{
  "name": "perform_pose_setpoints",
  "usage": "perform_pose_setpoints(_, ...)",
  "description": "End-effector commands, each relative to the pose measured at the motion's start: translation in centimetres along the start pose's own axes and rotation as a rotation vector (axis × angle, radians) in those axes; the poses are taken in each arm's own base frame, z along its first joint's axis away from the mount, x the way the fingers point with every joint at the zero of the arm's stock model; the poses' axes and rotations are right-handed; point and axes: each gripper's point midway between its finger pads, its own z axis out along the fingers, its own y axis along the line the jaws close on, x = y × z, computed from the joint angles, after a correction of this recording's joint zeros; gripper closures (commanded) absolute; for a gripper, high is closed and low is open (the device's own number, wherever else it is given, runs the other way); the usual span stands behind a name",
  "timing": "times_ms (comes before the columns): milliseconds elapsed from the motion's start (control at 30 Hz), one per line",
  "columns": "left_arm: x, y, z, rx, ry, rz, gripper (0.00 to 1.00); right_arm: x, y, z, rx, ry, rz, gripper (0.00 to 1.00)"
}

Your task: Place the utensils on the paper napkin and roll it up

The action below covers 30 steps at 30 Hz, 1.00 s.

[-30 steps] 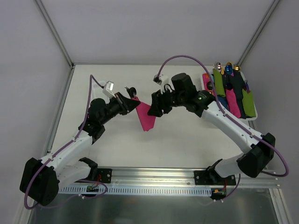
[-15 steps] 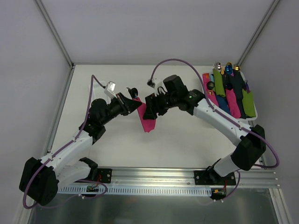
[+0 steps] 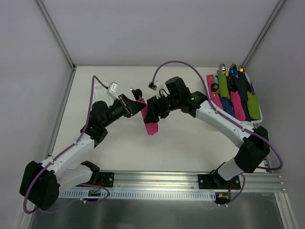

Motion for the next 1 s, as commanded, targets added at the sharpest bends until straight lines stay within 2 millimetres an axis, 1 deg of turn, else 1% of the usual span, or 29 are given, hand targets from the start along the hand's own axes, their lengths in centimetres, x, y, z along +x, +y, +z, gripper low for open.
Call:
perform_pose_setpoints(0, -2.7, -5.3, -0.5, 0.177, -0.076, 0.039, 1.00, -0.4, 0.9, 0.0, -0.047, -0.019, -0.015, 0.31)
perform_pose_setpoints(33, -2.9, -5.7, -0.6, 0.196, -0.085, 0.046, 1.00, -0.3, 0.9, 0.1, -0.050, -0.017, -0.013, 0.30)
perform_pose_setpoints(167, -2.8, -6.3, -0.6, 0.229, -0.081, 0.046, 1.00, 0.0, 1.0, 0.3, -0.083, -0.011, 0.008, 0.32)
perform_pose_setpoints(233, -2.8, -6.4, -0.6, 0.236, -0.080, 0.045, 1.00, -0.1, 1.5, 0.3, -0.127, -0.015, 0.028, 0.34)
perform_pose_setpoints(267, -2.8, -6.5, -0.6, 0.240, -0.081, 0.046, 1.00, 0.0, 1.2, 0.2, -0.137, -0.017, 0.044, 0.36)
perform_pose_setpoints(300, -2.7, -6.4, -0.6, 0.239, -0.078, 0.045, 1.00, -0.4, 1.9, 0.0, -0.181, -0.033, 0.042, 0.38)
perform_pose_setpoints(333, -2.6, -6.4, -0.6, 0.241, -0.074, 0.042, 1.00, -0.5, 1.9, -0.1, -0.196, -0.041, 0.065, 0.39)
perform_pose_setpoints(367, -2.7, -6.4, -0.6, 0.243, -0.077, 0.042, 1.00, -0.8, 1.8, -0.4, -0.211, -0.052, 0.100, 0.44)
perform_pose_setpoints(467, -2.4, -6.1, -0.5, 0.241, -0.071, 0.036, 1.00, -1.1, 2.0, -0.8, -0.264, -0.072, 0.134, 0.51)
perform_pose_setpoints(567, -2.4, -6.0, -0.4, 0.241, -0.071, 0.032, 1.00, -1.4, 2.3, -1.2, -0.308, -0.088, 0.145, 0.54)
perform_pose_setpoints(667, -2.4, -6.0, -0.3, 0.240, -0.070, 0.031, 1.00, -1.5, 2.9, -1.5, -0.349, -0.091, 0.145, 0.58)
perform_pose_setpoints(700, -2.4, -6.0, -0.3, 0.240, -0.071, 0.029, 1.00, -1.6, 3.4, -1.7, -0.376, -0.092, 0.146, 0.58)
perform_pose_setpoints(967, -2.4, -6.1, 0.0, 0.249, -0.064, 0.026, 1.00, -1.7, 4.9, -2.1, -0.485, -0.084, 0.160, 0.71)
